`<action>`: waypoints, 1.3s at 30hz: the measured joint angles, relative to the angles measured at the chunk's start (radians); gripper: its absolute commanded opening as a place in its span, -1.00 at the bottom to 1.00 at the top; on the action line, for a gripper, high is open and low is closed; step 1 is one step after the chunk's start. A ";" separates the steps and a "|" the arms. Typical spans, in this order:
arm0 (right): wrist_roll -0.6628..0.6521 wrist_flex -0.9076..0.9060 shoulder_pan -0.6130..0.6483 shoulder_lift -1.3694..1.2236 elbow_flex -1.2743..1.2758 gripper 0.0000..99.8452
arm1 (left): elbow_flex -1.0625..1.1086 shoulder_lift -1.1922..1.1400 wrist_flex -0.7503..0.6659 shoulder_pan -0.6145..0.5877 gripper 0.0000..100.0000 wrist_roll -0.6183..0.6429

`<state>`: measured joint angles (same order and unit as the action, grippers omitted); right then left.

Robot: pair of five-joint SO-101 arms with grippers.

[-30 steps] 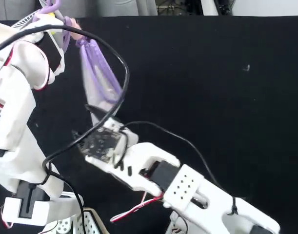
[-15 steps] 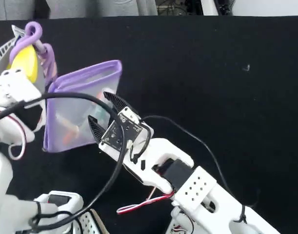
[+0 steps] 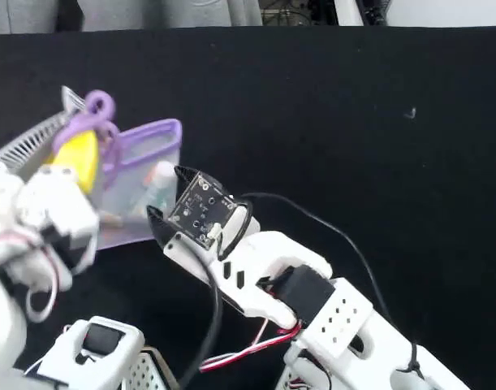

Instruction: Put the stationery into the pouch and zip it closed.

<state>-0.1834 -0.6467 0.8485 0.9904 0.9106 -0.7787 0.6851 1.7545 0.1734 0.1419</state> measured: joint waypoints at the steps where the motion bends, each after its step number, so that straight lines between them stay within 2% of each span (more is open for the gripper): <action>1: 0.003 -0.003 -0.002 0.000 -0.003 -0.53 | 0.003 0.003 0.000 0.029 -0.94 0.000; 9: 0.003 -0.083 -0.002 0.017 -0.005 -0.53 | 0.021 -0.041 -0.017 0.137 -0.94 0.000; 22: 0.003 -0.330 -0.034 0.367 -0.046 -0.53 | 0.021 -0.064 -0.046 0.339 -0.94 0.032; 28: -0.003 -0.315 -0.049 0.367 -0.029 -0.53 | 0.026 -0.075 -0.032 0.399 -0.95 0.044; 35: -0.048 -0.138 -0.186 0.292 0.097 -0.53 | 0.029 -0.071 0.000 0.404 -0.95 0.078; 39: -0.049 -0.120 -0.198 0.258 0.100 -0.53 | 0.032 -0.005 0.000 0.404 -0.95 0.078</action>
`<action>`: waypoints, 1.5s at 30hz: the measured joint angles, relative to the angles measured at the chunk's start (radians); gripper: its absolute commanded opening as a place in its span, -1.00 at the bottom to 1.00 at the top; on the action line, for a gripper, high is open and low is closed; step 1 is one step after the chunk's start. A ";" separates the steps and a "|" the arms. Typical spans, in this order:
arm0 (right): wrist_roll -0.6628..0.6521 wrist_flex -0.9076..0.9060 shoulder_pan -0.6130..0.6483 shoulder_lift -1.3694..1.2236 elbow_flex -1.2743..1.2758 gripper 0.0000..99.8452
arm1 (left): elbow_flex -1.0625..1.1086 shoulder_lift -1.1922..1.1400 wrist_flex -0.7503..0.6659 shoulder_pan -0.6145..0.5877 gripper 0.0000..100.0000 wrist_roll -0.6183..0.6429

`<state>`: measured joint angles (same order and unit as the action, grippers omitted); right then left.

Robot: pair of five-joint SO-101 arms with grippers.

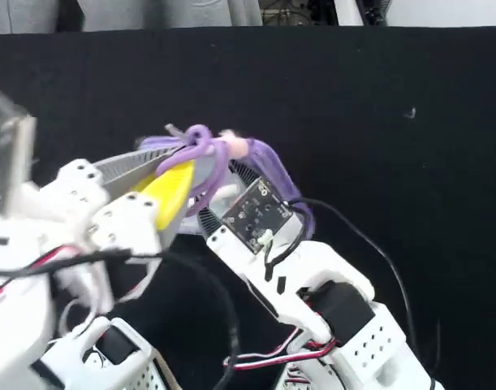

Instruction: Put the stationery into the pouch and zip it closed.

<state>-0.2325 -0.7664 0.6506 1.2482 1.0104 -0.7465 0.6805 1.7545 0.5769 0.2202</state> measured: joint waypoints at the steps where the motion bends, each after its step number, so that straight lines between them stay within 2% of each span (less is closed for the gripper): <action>1: 0.000 0.000 0.002 0.000 0.000 -0.53 | 0.009 0.020 0.000 0.000 -0.95 0.000; 4: 0.000 -0.043 0.002 0.008 0.000 -0.53 | 0.034 0.068 0.000 -0.003 -0.94 0.000; 11: -0.058 -0.192 -0.017 0.117 0.012 -0.53 | 0.049 0.169 0.000 -0.121 -0.94 0.000; 24: -0.077 -0.181 -0.035 0.144 0.012 -0.53 | 0.052 0.279 0.000 -0.129 -0.94 -0.002; 32: -0.044 -0.239 -0.034 0.204 -0.018 -0.53 | 0.213 0.287 0.000 -0.127 -0.94 0.008; 38: -0.043 -0.149 -0.032 0.153 -0.018 -0.53 | 0.255 0.359 0.000 -0.084 -0.94 0.035; 45: -0.043 0.032 0.020 -0.063 -0.018 -0.53 | 0.296 0.361 -0.003 -0.014 -0.94 0.038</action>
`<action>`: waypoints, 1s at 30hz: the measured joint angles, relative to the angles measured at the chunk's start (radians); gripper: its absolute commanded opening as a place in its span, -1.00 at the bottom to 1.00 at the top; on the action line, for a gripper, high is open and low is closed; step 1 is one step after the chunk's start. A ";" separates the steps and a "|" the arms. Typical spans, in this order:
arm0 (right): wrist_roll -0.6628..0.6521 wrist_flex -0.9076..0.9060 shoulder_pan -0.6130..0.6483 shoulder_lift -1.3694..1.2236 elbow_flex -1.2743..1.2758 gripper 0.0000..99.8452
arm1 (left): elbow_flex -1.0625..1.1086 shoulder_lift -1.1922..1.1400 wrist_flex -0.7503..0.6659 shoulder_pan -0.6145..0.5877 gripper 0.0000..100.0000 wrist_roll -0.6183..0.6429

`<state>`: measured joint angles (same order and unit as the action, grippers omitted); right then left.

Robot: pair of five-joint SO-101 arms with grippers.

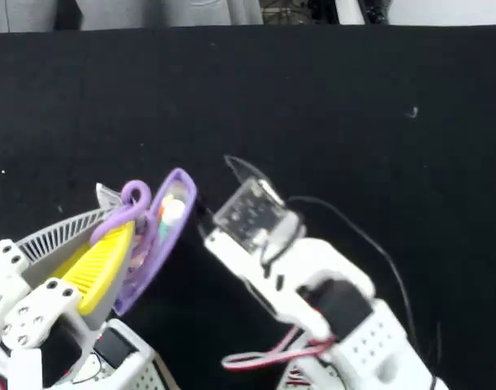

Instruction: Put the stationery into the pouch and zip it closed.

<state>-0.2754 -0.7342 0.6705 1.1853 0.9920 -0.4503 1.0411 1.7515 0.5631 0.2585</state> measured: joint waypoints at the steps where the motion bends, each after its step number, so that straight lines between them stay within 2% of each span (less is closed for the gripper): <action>1: 0.000 0.028 0.000 -0.038 0.000 -0.53 | 0.009 0.000 -0.009 0.000 -0.94 0.000; 8: 0.003 0.155 0.006 -0.235 -0.100 -0.53 | 0.089 0.000 -0.095 0.008 -0.94 0.000; 15: 0.006 0.244 0.020 -0.364 -0.140 -0.53 | 0.127 -0.005 -0.152 0.198 -0.94 0.028; 19: 0.006 0.249 0.023 -0.379 -0.140 -0.53 | 0.169 -0.005 -0.201 0.206 -0.94 0.043; 24: 0.006 0.167 0.002 -0.358 -0.141 -0.53 | 0.247 -0.006 -0.227 0.207 -0.94 0.049; 30: 0.005 -0.034 -0.043 -0.144 -0.141 -0.53 | 0.262 -0.006 -0.227 0.150 -0.94 0.049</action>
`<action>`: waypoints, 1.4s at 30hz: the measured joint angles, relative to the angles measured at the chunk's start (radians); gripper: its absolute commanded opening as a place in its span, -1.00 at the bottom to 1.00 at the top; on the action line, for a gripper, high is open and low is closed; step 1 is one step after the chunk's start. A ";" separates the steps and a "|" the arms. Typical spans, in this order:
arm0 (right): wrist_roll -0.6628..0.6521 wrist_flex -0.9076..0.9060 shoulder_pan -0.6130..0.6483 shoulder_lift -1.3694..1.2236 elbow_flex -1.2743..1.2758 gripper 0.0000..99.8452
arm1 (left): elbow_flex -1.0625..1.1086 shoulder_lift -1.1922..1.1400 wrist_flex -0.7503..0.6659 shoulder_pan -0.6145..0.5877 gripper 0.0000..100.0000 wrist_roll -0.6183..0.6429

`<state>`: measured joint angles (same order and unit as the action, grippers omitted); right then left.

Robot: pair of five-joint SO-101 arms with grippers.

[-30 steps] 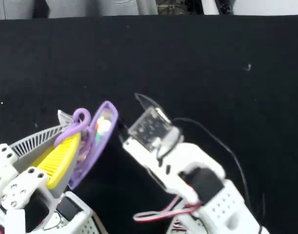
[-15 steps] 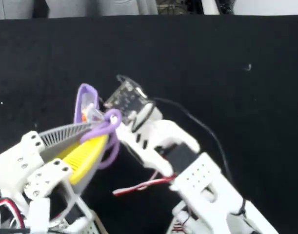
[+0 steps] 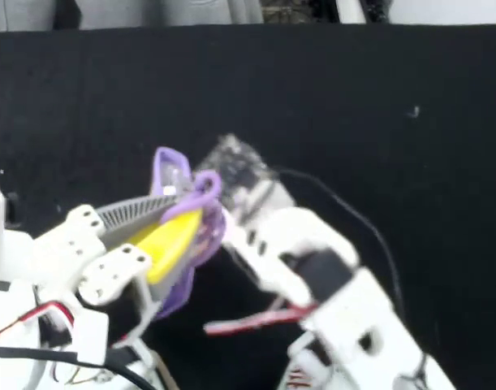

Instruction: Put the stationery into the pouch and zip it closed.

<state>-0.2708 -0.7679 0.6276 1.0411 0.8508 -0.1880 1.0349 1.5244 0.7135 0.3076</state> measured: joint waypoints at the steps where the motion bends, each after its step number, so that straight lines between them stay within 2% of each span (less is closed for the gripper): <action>1: 0.002 -0.037 0.000 0.054 0.000 -0.53 | 0.000 0.000 0.000 -0.011 -0.94 0.000; 8: 0.015 -0.290 0.000 0.446 0.000 -0.52 | 0.000 0.000 0.000 -0.061 -0.94 0.000; 11: 0.110 -0.354 0.014 0.565 -0.002 -0.52 | 0.000 0.000 0.000 -0.069 -0.94 0.008; 16: 0.295 -0.417 0.127 0.687 -0.002 -0.52 | 0.000 0.008 -0.031 -0.069 -0.94 0.037; 19: 0.348 -0.459 0.130 0.704 -0.002 -0.46 | 0.006 0.061 -0.058 -0.098 -0.94 0.038; 22: 0.381 -0.496 0.130 0.704 -0.008 -0.34 | 0.023 0.124 -0.081 -0.176 -0.94 0.046; 25: 0.420 -0.505 0.149 0.704 -0.008 -0.32 | 0.098 0.170 -0.118 -0.207 -0.94 0.046; 34: 0.454 -0.466 0.358 0.690 0.031 -0.21 | 0.364 0.298 -0.249 -0.213 -0.94 0.046; 38: 0.457 -0.450 0.450 0.643 0.048 -0.21 | 0.422 0.327 -0.284 -0.219 -0.94 0.046; 42: 0.457 -0.448 0.491 0.626 0.068 -0.21 | 0.436 0.336 -0.298 -0.221 -0.94 0.046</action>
<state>0.1864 -1.2160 1.1185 1.6671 0.9183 0.2478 1.3709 1.2267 0.4925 0.3537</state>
